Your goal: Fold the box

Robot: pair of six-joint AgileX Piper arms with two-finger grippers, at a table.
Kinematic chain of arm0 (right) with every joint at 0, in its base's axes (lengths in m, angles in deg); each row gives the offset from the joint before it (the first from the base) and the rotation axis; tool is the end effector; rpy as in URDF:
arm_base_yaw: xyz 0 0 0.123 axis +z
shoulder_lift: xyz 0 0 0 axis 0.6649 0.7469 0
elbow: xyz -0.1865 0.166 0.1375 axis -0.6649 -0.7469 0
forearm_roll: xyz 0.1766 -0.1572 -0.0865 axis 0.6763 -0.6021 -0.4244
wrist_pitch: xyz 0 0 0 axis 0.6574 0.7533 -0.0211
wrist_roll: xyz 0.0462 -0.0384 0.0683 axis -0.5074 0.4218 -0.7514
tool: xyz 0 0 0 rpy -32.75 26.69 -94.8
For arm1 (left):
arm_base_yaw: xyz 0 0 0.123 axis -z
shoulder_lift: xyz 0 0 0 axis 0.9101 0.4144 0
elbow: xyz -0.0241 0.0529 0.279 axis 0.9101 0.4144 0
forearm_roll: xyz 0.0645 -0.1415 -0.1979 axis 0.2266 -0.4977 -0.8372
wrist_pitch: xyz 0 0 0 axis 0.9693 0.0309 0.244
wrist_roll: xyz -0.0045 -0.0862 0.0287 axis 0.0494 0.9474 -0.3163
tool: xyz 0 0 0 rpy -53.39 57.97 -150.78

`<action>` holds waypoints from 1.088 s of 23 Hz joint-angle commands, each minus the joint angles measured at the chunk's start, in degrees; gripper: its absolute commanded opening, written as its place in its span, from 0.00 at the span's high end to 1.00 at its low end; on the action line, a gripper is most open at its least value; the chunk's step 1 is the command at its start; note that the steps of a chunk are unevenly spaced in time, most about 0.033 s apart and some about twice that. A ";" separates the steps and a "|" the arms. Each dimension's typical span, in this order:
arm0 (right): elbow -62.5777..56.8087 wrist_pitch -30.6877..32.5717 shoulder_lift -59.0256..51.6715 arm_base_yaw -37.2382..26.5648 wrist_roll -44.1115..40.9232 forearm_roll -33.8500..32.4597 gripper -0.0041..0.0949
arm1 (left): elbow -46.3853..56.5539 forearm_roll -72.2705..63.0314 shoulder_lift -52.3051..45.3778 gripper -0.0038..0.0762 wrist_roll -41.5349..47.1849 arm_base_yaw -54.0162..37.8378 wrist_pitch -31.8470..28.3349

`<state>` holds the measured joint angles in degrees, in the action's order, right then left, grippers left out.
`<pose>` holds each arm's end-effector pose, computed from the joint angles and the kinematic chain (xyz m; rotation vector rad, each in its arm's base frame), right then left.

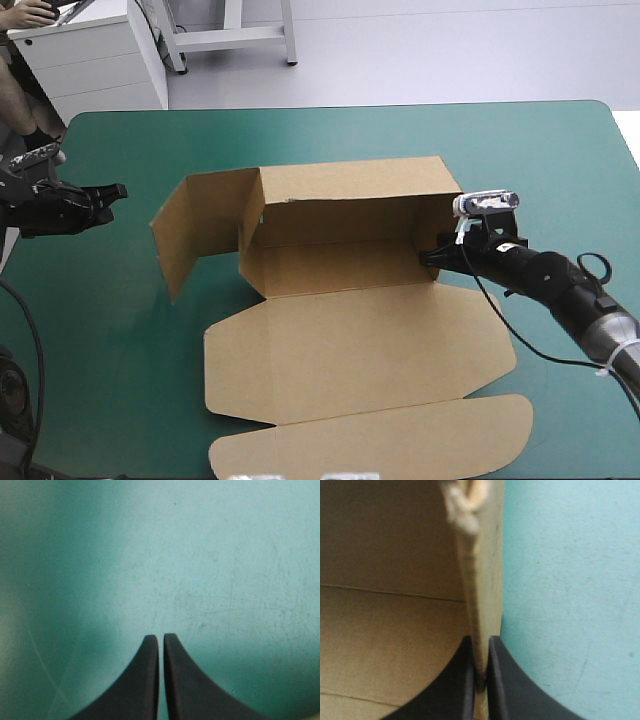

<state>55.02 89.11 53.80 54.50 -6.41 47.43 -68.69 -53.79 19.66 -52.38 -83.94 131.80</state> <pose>0.2645 0.0779 0.2735 -0.2357 2.1768 0.3963 0.3291 0.0745 0.3215 -0.4053 2.4862 -0.3985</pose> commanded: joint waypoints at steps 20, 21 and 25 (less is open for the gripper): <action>24.52 45.72 7.87 -4.62 -30.71 -24.47 0.97 | -1.03 -4.25 -2.33 0.96 -0.48 -0.04 -2.89; 25.27 45.72 8.98 -4.62 -30.95 -24.47 0.97 | -1.03 -4.25 -2.33 0.96 -0.48 -0.04 -2.89; 29.70 45.72 12.98 -4.62 -30.95 -24.94 0.97 | -1.03 -4.25 -2.33 0.96 -0.48 -0.04 -2.89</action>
<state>81.65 136.02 65.10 50.14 -37.56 21.76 -68.44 -55.88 19.75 -52.68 -84.00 130.25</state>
